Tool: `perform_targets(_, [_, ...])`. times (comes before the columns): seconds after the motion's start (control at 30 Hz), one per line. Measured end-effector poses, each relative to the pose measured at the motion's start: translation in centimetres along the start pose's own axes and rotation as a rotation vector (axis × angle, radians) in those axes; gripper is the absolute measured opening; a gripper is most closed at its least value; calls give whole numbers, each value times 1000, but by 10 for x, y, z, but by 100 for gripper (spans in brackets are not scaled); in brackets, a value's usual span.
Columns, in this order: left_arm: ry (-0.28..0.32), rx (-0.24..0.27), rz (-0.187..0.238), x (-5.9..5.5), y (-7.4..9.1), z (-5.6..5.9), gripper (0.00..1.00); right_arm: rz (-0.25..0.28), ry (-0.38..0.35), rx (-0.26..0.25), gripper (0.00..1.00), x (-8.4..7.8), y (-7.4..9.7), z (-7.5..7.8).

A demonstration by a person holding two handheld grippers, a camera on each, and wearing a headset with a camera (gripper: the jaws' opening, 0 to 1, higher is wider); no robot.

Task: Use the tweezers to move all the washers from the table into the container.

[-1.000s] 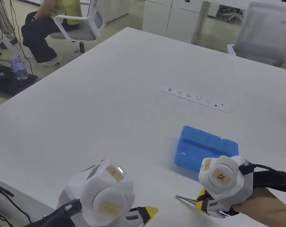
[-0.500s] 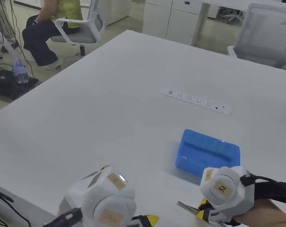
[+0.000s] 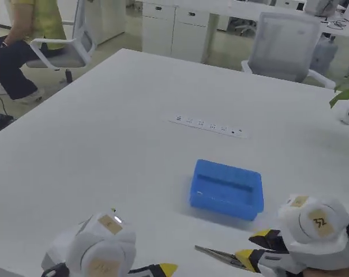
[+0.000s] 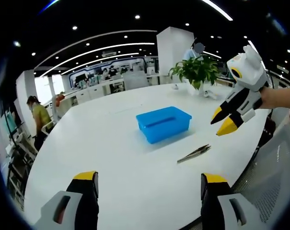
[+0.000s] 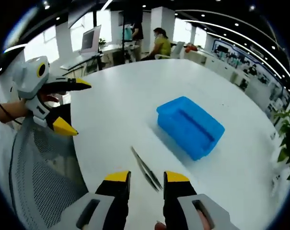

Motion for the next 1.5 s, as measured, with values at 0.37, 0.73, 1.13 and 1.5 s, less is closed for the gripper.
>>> perform_targets(0.37, [27, -8, 77, 34, 18, -2, 95, 224, -333, -199, 71, -13, 61, 10])
perform_targets(0.73, [108, -20, 106, 49, 33, -4, 99, 277, -358, -315, 99, -32, 83, 19])
perform_targets(1.13, [122, 2, 121, 50, 42, 0, 99, 319, -382, -335, 99, -29, 97, 25])
perform_targets(1.5, [147, 12, 124, 49, 48, 0, 99, 292, -360, -320, 99, -34, 94, 18])
Point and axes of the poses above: the centre of the closed fingertips' face, and the gripper's own axes: y roughly backward along the fingers, z roughly to its right, x roughly out of its top, the point moved 4 cm from there along y, roughly backward along the fingers, and after that the axes turned 3 degrees about -x, right-handed, at the moved point
